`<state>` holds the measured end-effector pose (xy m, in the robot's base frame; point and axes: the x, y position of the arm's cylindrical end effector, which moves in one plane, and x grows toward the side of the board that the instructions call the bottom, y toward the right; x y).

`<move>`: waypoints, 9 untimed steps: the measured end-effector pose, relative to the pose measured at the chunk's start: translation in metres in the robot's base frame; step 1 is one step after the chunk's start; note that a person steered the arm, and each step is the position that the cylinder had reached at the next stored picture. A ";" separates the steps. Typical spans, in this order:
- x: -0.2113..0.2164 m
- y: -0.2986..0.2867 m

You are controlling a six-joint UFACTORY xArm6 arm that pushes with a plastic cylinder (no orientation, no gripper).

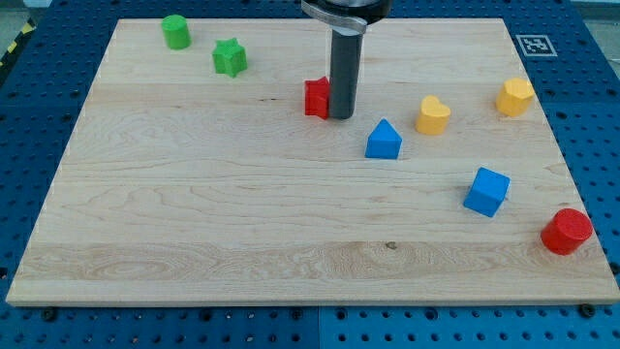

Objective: Point at yellow hexagon

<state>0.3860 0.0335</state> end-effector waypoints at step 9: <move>0.048 0.044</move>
<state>0.4336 0.0776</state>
